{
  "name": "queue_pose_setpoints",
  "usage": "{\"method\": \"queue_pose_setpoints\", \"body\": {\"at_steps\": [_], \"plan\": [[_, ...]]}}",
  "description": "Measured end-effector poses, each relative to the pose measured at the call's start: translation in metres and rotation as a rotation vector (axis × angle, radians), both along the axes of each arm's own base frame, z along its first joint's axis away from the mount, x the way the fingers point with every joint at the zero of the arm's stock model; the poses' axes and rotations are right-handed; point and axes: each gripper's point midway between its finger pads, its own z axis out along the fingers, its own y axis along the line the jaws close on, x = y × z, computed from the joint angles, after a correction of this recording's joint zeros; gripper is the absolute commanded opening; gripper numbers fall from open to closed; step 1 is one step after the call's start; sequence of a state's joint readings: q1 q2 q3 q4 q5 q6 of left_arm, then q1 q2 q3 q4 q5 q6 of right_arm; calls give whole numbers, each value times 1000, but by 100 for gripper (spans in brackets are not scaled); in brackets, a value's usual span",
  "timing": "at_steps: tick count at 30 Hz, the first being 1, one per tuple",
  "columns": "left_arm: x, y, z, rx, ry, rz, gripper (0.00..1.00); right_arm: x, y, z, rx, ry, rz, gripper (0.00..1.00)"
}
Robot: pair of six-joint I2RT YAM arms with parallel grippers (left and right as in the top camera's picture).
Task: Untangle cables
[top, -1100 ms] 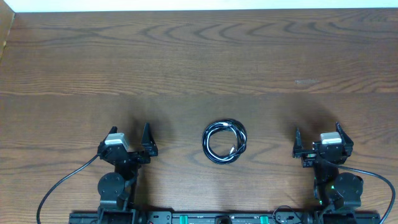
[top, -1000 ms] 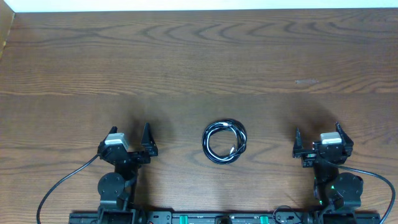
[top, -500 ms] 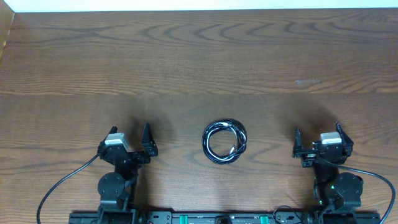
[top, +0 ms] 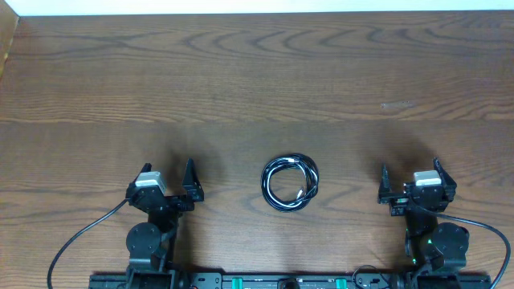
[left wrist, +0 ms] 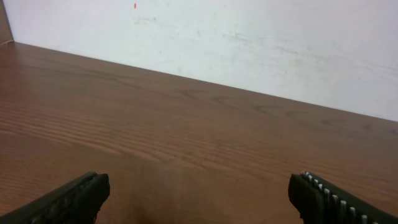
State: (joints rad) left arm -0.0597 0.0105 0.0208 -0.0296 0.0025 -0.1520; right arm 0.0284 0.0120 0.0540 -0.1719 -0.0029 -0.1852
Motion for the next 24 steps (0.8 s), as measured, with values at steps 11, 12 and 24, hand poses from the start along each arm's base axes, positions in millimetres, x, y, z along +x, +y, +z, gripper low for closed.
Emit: {"method": "queue_pose_setpoints", "body": {"at_steps": [11,12,24], "plan": [[0,0,0,0,0,0,98,0,0,0,0,0,0,99],[0,0,0,0,0,0,98,0,0,0,0,0,0,99],[1,-13,-9,-18,40,-74,98,-1,24,11,104,-33,132,99]]}}
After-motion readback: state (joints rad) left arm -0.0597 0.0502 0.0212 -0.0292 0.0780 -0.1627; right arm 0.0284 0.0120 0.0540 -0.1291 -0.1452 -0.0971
